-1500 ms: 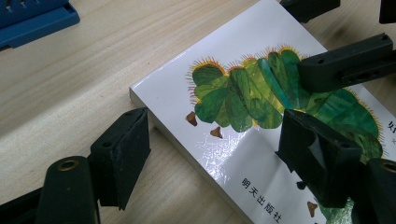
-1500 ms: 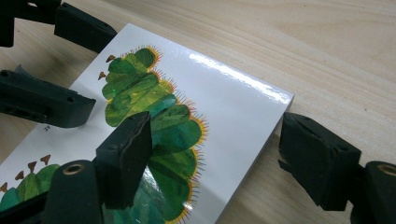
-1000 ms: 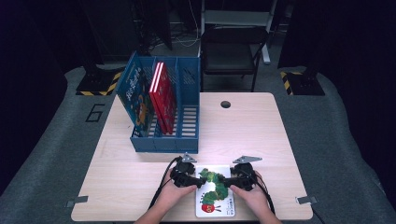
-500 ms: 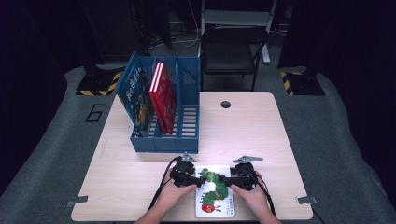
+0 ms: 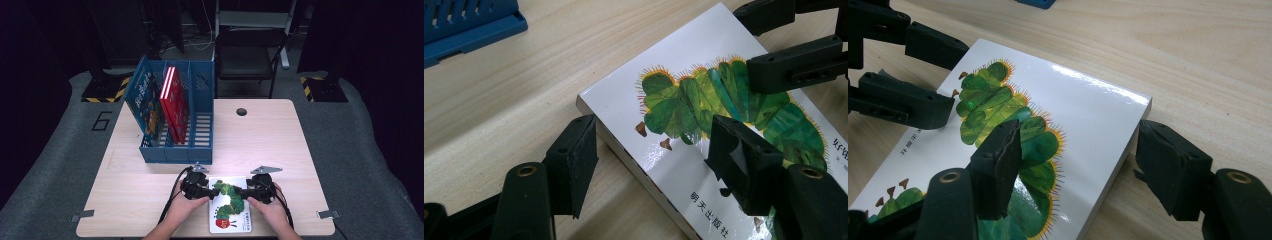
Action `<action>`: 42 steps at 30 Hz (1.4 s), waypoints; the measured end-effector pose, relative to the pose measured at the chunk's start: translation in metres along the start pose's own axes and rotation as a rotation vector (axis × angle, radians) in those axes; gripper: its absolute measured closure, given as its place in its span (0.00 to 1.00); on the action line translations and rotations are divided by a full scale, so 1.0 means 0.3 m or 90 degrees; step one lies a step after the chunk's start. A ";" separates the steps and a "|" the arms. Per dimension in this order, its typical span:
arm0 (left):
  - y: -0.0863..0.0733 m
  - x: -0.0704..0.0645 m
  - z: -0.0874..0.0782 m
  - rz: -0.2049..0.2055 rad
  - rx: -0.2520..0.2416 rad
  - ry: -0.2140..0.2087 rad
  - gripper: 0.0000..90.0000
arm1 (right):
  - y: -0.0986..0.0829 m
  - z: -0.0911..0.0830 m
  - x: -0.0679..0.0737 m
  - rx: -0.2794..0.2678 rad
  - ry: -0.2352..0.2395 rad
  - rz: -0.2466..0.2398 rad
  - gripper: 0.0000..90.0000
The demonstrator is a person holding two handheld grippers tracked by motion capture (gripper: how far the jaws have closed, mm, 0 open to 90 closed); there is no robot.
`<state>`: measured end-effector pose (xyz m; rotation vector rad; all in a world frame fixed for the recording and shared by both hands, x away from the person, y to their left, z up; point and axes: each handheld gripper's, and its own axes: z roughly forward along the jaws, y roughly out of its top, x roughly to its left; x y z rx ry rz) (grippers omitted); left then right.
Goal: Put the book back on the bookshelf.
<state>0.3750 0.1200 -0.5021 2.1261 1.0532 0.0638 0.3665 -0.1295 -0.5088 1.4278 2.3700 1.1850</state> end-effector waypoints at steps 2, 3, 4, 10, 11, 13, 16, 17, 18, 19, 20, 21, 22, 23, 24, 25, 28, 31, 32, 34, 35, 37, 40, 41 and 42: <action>0.003 -0.002 -0.009 0.004 -0.003 0.000 0.41 | 0.004 -0.008 0.001 -0.006 0.002 -0.003 0.39; 0.006 -0.006 -0.018 0.005 -0.004 -0.001 0.41 | 0.007 -0.016 0.005 -0.008 0.004 -0.002 0.39; 0.006 -0.006 -0.018 0.005 -0.004 -0.001 0.41 | 0.007 -0.016 0.005 -0.008 0.004 -0.002 0.39; 0.025 -0.014 -0.066 0.006 -0.022 -0.010 0.42 | 0.023 -0.050 0.023 -0.027 0.001 -0.020 0.39; 0.025 -0.014 -0.066 0.006 -0.022 -0.010 0.43 | 0.026 -0.056 0.026 -0.034 0.002 -0.025 0.39; 0.034 -0.018 -0.086 0.009 -0.034 -0.011 0.43 | 0.031 -0.067 0.032 -0.042 0.002 -0.024 0.39; 0.038 -0.021 -0.099 0.011 -0.037 -0.012 0.44 | 0.037 -0.081 0.038 -0.052 0.005 -0.023 0.39; 0.042 -0.025 -0.108 0.010 -0.046 -0.013 0.44 | 0.039 -0.086 0.039 -0.055 0.006 -0.023 0.40; 0.045 -0.026 -0.115 0.010 -0.045 -0.015 0.44 | 0.043 -0.095 0.042 -0.062 0.007 -0.024 0.40; 0.048 -0.027 -0.123 0.017 -0.050 -0.012 0.44 | 0.045 -0.100 0.044 -0.064 0.010 -0.024 0.40; 0.049 -0.031 -0.128 0.010 -0.053 -0.016 0.44 | 0.050 -0.108 0.046 -0.069 0.008 -0.028 0.40; 0.052 -0.034 -0.137 0.017 -0.055 -0.015 0.44 | 0.052 -0.112 0.048 -0.072 0.011 -0.026 0.40; 0.053 -0.037 -0.141 0.015 -0.059 -0.016 0.44 | 0.057 -0.120 0.051 -0.078 0.011 -0.028 0.40; 0.058 -0.040 -0.154 0.024 -0.062 -0.013 0.44 | 0.063 -0.128 0.055 -0.083 0.014 -0.033 0.40; 0.059 -0.045 -0.157 0.018 -0.070 -0.013 0.44 | 0.067 -0.131 0.059 -0.085 0.013 -0.031 0.40; 0.062 -0.047 -0.160 0.021 -0.072 -0.011 0.44 | 0.070 -0.134 0.060 -0.087 0.009 -0.040 0.40; 0.069 -0.051 -0.171 0.023 -0.075 -0.013 0.44 | 0.080 -0.145 0.068 -0.090 0.008 -0.043 0.40; 0.079 -0.057 -0.184 0.017 -0.084 -0.016 0.45 | 0.090 -0.156 0.073 -0.095 0.005 -0.049 0.42; 0.083 -0.058 -0.189 0.021 -0.084 -0.017 0.45 | 0.094 -0.159 0.073 -0.096 0.003 -0.052 0.43; 0.085 -0.059 -0.192 0.024 -0.084 -0.015 0.45 | 0.098 -0.161 0.075 -0.098 0.004 -0.054 0.43; 0.089 -0.062 -0.198 0.024 -0.091 -0.013 0.45 | 0.105 -0.167 0.078 -0.100 0.001 -0.059 0.42; 0.090 -0.062 -0.201 0.023 -0.091 -0.015 0.45 | 0.107 -0.169 0.079 -0.101 0.000 -0.059 0.42; 0.093 -0.059 -0.209 0.022 -0.094 -0.021 0.45 | 0.112 -0.175 0.083 -0.107 0.001 -0.062 0.43; 0.094 -0.059 -0.210 0.023 -0.094 -0.021 0.45 | 0.112 -0.176 0.083 -0.108 0.002 -0.059 0.43; 0.094 -0.060 -0.209 0.024 -0.097 -0.018 0.45 | 0.112 -0.175 0.083 -0.108 0.002 -0.060 0.43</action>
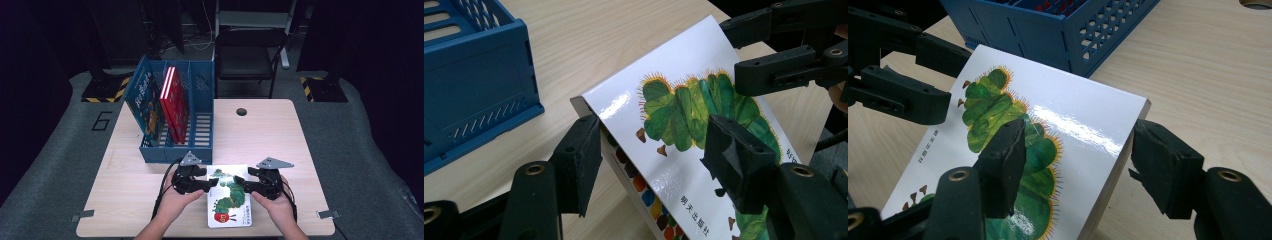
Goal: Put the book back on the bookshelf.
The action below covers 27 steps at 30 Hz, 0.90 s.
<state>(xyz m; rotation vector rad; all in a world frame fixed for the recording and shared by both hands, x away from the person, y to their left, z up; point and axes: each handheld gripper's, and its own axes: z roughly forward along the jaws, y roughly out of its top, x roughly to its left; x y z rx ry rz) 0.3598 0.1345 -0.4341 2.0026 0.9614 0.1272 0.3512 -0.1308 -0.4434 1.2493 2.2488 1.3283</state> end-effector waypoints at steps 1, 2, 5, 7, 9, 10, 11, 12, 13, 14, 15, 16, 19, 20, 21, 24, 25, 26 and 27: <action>0.000 0.000 0.000 0.000 0.000 0.000 0.45 | 0.000 0.000 0.000 0.000 0.000 0.000 0.43; 0.001 -0.001 -0.002 -0.002 -0.001 -0.002 0.45 | 0.000 0.000 0.000 -0.001 0.000 0.000 0.43; 0.006 -0.002 -0.013 -0.001 -0.008 -0.004 0.45 | 0.006 -0.007 0.003 -0.007 0.003 -0.001 0.43; 0.009 -0.002 -0.018 0.001 -0.014 -0.004 0.45 | 0.009 -0.009 0.003 -0.011 0.003 -0.005 0.43; 0.013 -0.003 -0.026 -0.004 -0.021 -0.007 0.45 | 0.016 -0.015 0.006 -0.018 0.003 -0.005 0.43; 0.017 -0.004 -0.035 -0.005 -0.029 -0.009 0.45 | 0.023 -0.020 0.007 -0.027 0.004 -0.007 0.43; 0.017 -0.004 -0.035 -0.005 -0.029 -0.009 0.45 | 0.023 -0.020 0.007 -0.027 0.004 -0.007 0.43; 0.022 -0.003 -0.044 0.003 -0.031 -0.012 0.46 | 0.029 -0.027 0.011 -0.035 0.006 -0.010 0.43; 0.022 -0.003 -0.044 0.003 -0.031 -0.012 0.45 | 0.029 -0.027 0.011 -0.035 0.006 -0.010 0.43; 0.024 -0.005 -0.048 0.005 -0.032 -0.010 0.45 | 0.031 -0.029 0.012 -0.036 0.005 -0.011 0.43; 0.028 -0.007 -0.055 0.009 -0.035 -0.009 0.46 | 0.036 -0.033 0.014 -0.042 0.005 -0.014 0.43; 0.030 -0.008 -0.059 0.009 -0.035 -0.010 0.46 | 0.039 -0.036 0.017 -0.044 0.007 -0.011 0.43; 0.037 -0.009 -0.067 0.012 -0.039 -0.011 0.46 | 0.048 -0.044 0.021 -0.053 0.006 -0.016 0.44; 0.039 -0.009 -0.071 0.013 -0.040 -0.012 0.46 | 0.048 -0.044 0.021 -0.053 0.006 -0.016 0.44; 0.043 -0.010 -0.076 0.014 -0.043 -0.010 0.46 | 0.050 -0.046 0.023 -0.054 0.007 -0.014 0.44; 0.054 -0.015 -0.089 0.018 -0.054 -0.011 0.46 | 0.068 -0.058 0.032 -0.066 0.008 -0.028 0.44; 0.054 -0.015 -0.089 0.018 -0.054 -0.011 0.46 | 0.068 -0.058 0.032 -0.066 0.008 -0.028 0.44; 0.058 -0.018 -0.093 0.021 -0.056 -0.009 0.46 | 0.078 -0.064 0.038 -0.073 0.011 -0.031 0.44; 0.062 -0.023 -0.099 0.019 -0.060 -0.011 0.47 | 0.081 -0.067 0.040 -0.075 0.010 -0.030 0.44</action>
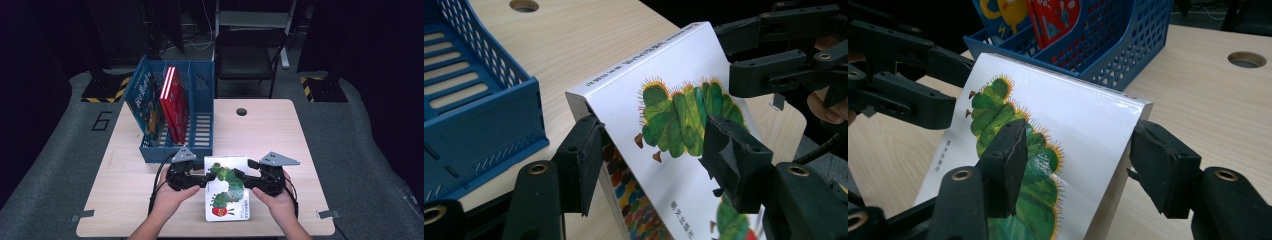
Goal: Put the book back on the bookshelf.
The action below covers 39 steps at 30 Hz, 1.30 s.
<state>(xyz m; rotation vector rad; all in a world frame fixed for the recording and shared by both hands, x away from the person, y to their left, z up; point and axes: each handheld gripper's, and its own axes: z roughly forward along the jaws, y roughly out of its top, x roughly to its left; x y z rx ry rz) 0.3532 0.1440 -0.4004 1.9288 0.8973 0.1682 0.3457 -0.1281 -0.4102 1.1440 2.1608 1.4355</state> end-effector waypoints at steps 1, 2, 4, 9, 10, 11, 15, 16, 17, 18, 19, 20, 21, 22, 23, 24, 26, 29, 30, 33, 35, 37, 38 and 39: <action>0.004 -0.002 -0.004 0.004 0.000 -0.001 0.47 | 0.003 -0.002 0.001 -0.002 0.001 0.002 0.44; 0.004 -0.002 -0.004 0.004 0.000 -0.001 0.47 | 0.003 -0.002 0.001 -0.002 0.001 0.002 0.44; 0.008 -0.006 -0.006 0.008 -0.002 0.002 0.47 | 0.007 -0.005 0.003 -0.013 0.002 0.003 0.44; 0.008 -0.005 -0.006 0.009 -0.003 0.001 0.48 | 0.008 -0.006 0.003 -0.015 0.005 0.002 0.45; 0.009 -0.004 -0.006 0.012 0.001 0.003 0.49 | 0.008 -0.006 0.002 -0.017 0.005 0.002 0.46; 0.009 -0.002 -0.007 0.018 0.001 0.008 0.50 | 0.008 -0.007 0.002 -0.015 0.004 0.000 0.46; 0.002 -0.002 -0.013 0.022 -0.008 0.027 0.62 | 0.004 -0.011 0.003 -0.020 -0.001 -0.002 0.50; 0.001 -0.001 -0.014 0.025 -0.006 0.025 0.65 | 0.000 -0.015 0.004 -0.022 -0.004 -0.002 0.51; 0.001 -0.001 -0.015 0.024 -0.007 0.026 0.66 | -0.001 -0.017 0.004 -0.024 -0.004 -0.001 0.53; 0.001 -0.002 -0.014 0.025 -0.008 0.027 0.66 | -0.005 -0.018 0.003 -0.029 -0.004 0.000 0.54; 0.001 -0.002 -0.014 0.029 -0.010 0.031 0.67 | -0.006 -0.019 0.002 -0.030 -0.005 -0.001 0.55; 0.000 -0.005 -0.014 0.028 -0.008 0.034 0.67 | -0.007 -0.021 0.004 -0.031 -0.008 0.001 0.55; 0.000 -0.009 -0.014 0.025 -0.008 0.034 0.67 | -0.008 -0.023 0.006 -0.030 -0.008 0.002 0.56; 0.000 -0.009 -0.016 0.032 -0.007 0.036 0.68 | -0.009 -0.024 0.006 -0.032 -0.011 -0.001 0.57; -0.001 -0.012 -0.016 0.031 -0.009 0.038 0.68 | -0.010 -0.027 0.006 -0.031 -0.012 -0.002 0.58; -0.002 -0.014 -0.017 0.034 -0.007 0.043 0.69 | -0.011 -0.028 0.007 -0.031 -0.014 -0.001 0.60; -0.004 -0.015 -0.021 0.041 -0.007 0.046 0.72 | -0.014 -0.032 0.007 -0.034 -0.016 -0.005 0.63; -0.010 -0.025 -0.024 0.045 -0.009 0.050 0.73 | -0.023 -0.042 0.010 -0.042 -0.019 0.000 0.67; -0.012 -0.027 -0.026 0.049 -0.012 0.053 0.74 | -0.027 -0.046 0.012 -0.043 -0.022 -0.001 0.68; -0.016 -0.030 -0.035 0.054 -0.010 0.048 0.77 | -0.038 -0.056 0.016 -0.054 -0.022 -0.004 0.73; -0.021 -0.034 -0.042 0.053 -0.011 0.045 0.79 | -0.043 -0.062 0.018 -0.056 -0.024 -0.008 0.75; -0.025 -0.037 -0.047 0.059 -0.011 0.045 0.81 | -0.048 -0.072 0.020 -0.058 -0.022 -0.011 0.77; -0.027 -0.040 -0.050 0.058 -0.011 0.043 0.81 | -0.050 -0.075 0.020 -0.059 -0.020 -0.012 0.77; -0.029 -0.043 -0.051 0.057 -0.013 0.042 0.82 | -0.053 -0.079 0.022 -0.060 -0.018 -0.009 0.78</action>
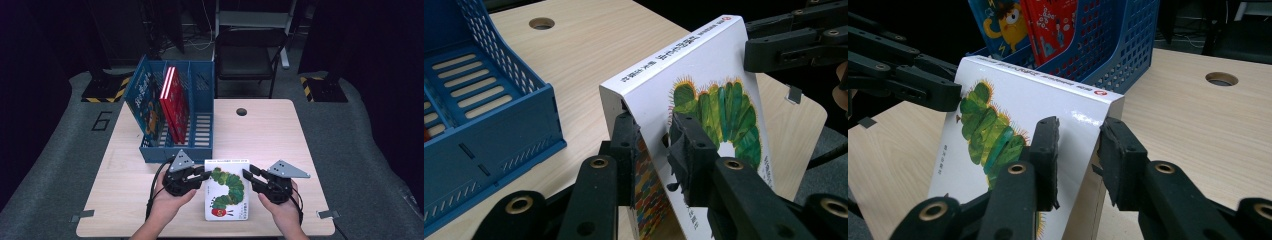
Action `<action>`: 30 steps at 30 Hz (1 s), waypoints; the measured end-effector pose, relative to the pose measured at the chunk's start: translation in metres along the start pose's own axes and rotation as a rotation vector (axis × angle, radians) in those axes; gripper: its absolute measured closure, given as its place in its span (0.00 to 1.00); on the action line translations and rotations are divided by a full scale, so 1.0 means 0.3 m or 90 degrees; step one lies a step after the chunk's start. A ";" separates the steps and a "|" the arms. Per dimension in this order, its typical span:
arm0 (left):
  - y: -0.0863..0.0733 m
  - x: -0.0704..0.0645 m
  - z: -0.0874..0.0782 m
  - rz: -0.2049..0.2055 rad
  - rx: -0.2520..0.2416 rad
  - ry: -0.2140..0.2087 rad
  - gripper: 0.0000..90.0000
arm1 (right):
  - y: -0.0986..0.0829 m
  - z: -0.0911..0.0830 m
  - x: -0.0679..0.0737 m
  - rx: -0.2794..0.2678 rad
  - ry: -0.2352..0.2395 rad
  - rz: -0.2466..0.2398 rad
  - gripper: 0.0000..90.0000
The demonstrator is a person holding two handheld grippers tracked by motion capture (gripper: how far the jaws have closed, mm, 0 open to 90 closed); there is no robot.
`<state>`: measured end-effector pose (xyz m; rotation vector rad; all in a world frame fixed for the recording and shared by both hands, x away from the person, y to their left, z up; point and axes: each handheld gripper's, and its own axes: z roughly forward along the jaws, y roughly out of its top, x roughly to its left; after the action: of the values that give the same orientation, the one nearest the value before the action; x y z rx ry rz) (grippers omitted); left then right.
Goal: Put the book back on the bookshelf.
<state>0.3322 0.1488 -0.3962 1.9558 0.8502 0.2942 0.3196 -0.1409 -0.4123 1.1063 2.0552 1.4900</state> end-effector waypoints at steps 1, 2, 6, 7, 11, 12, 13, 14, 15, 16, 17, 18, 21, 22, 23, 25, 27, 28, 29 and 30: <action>-0.001 0.001 -0.001 0.005 -0.002 0.004 0.83 | -0.001 -0.004 0.001 0.001 0.002 -0.003 0.78; -0.002 -0.003 -0.001 0.000 -0.002 0.003 0.84 | -0.002 -0.006 0.002 0.001 0.001 -0.004 0.78; -0.004 -0.004 -0.005 0.015 0.000 0.008 0.85 | -0.007 -0.009 0.007 0.012 0.002 -0.010 0.77; -0.006 -0.005 -0.007 0.015 -0.001 0.007 0.85 | -0.009 -0.009 0.007 0.014 0.004 -0.010 0.77; -0.009 -0.011 -0.015 0.016 0.000 0.000 0.85 | -0.022 -0.011 0.010 0.028 0.019 -0.010 0.77; -0.011 -0.014 -0.016 0.011 -0.001 -0.001 0.85 | -0.026 -0.010 0.012 0.033 0.021 -0.016 0.76; -0.013 -0.016 -0.018 0.012 -0.001 -0.002 0.85 | -0.030 -0.009 0.015 0.034 0.024 -0.014 0.76; -0.016 -0.017 -0.019 0.012 -0.002 -0.004 0.85 | -0.034 -0.010 0.015 0.036 0.027 -0.017 0.76; -0.018 -0.017 -0.019 0.014 0.001 -0.006 0.85 | -0.036 -0.011 0.016 0.037 0.030 -0.015 0.76; -0.022 -0.017 -0.016 0.017 0.008 -0.006 0.85 | -0.038 -0.012 0.016 0.040 0.032 -0.013 0.76; -0.030 -0.020 -0.007 0.016 0.018 -0.011 0.85 | -0.039 -0.012 0.015 0.042 0.033 -0.017 0.77; -0.036 -0.022 -0.003 0.019 0.022 -0.012 0.84 | -0.043 -0.012 0.016 0.047 0.035 -0.022 0.76; -0.050 -0.025 0.008 0.021 0.035 -0.018 0.85 | -0.055 -0.009 0.015 0.061 0.039 -0.027 0.77; -0.054 -0.024 0.010 0.023 0.038 -0.018 0.85 | -0.061 -0.008 0.016 0.067 0.040 -0.029 0.77; -0.062 -0.025 0.014 0.027 0.033 -0.016 0.85 | -0.066 -0.006 0.017 0.071 0.043 -0.028 0.76; -0.069 -0.022 0.015 0.023 0.032 -0.022 0.86 | -0.082 0.002 0.016 0.091 0.047 -0.029 0.76; -0.078 -0.020 0.019 0.022 0.048 -0.030 0.86 | -0.102 0.009 0.020 0.103 0.045 -0.033 0.77; -0.083 -0.020 0.022 0.024 0.056 -0.032 0.86 | -0.109 0.010 0.022 0.098 0.043 -0.036 0.77; -0.088 -0.020 0.026 0.028 0.059 -0.033 0.85 | -0.113 0.010 0.024 0.101 0.044 -0.034 0.77; -0.092 -0.021 0.030 0.022 0.061 -0.036 0.85 | -0.114 0.011 0.023 0.100 0.049 -0.031 0.77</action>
<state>0.3200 0.1470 -0.4232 2.0601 0.8076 0.2204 0.3048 -0.1381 -0.4439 1.0620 2.2687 1.3883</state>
